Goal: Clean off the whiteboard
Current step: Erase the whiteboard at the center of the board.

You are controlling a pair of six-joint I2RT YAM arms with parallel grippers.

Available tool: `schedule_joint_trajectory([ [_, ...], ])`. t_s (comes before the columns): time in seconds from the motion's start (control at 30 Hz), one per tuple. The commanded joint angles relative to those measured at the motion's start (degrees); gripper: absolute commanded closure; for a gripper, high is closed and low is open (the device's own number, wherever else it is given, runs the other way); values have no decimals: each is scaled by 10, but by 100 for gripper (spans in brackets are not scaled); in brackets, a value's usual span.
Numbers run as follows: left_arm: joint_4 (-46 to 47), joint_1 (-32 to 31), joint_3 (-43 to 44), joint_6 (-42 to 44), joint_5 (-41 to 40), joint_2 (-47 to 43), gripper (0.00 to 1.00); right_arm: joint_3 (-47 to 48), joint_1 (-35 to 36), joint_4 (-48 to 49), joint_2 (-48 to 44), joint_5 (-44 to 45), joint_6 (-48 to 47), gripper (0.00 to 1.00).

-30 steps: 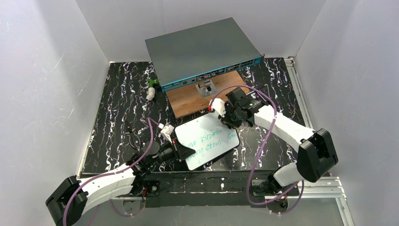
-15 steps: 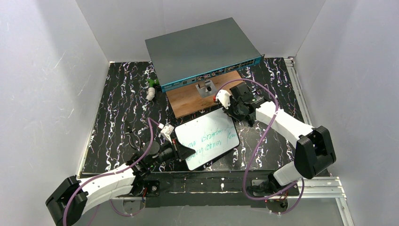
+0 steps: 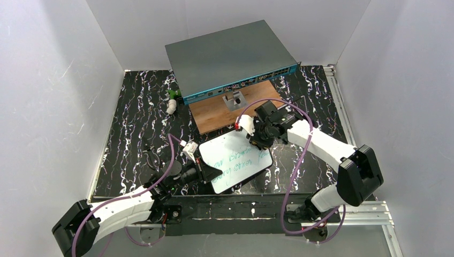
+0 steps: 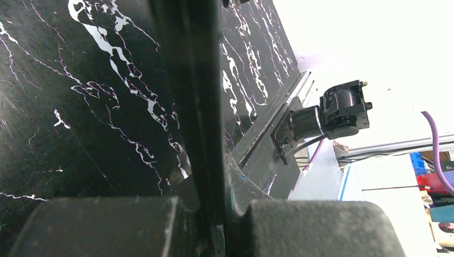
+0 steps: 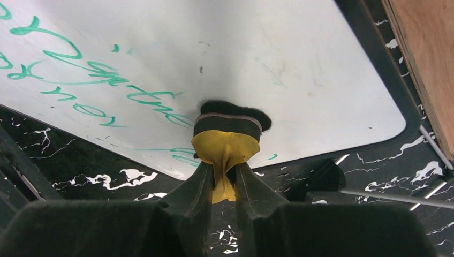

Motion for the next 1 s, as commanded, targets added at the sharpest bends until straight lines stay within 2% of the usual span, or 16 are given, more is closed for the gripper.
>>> schedule_joint_trajectory([
  [0.0, 48, -5, 9, 31, 26, -10, 100, 20, -25, 42, 7, 48, 26, 99],
  [0.13, 36, -5, 9, 33, 25, -22, 100, 62, -70, 39, 22, 67, 49, 99],
  [0.33, 37, -5, 7, 33, 24, -23, 100, 91, -87, -15, -4, -116, 46, 99],
  [0.4, 38, -5, 7, 32, 24, -25, 100, 82, -87, -12, -4, -113, 43, 99],
  [0.5, 36, -5, 8, 32, 24, -28, 100, 43, -87, 12, 18, -51, 54, 99],
  [0.57, 39, -5, 7, 32, 22, -26, 100, 33, -83, 1, 22, -109, 70, 99],
  [0.6, 54, -5, 9, 32, 23, -10, 100, 34, -33, 9, 10, -149, 80, 99],
  [0.7, 66, -5, 24, 26, 29, 25, 100, 88, 60, 30, 15, -146, 113, 99],
  [0.97, 66, -5, 39, 20, 28, 41, 100, 227, 184, 11, 96, -81, 158, 99],
])
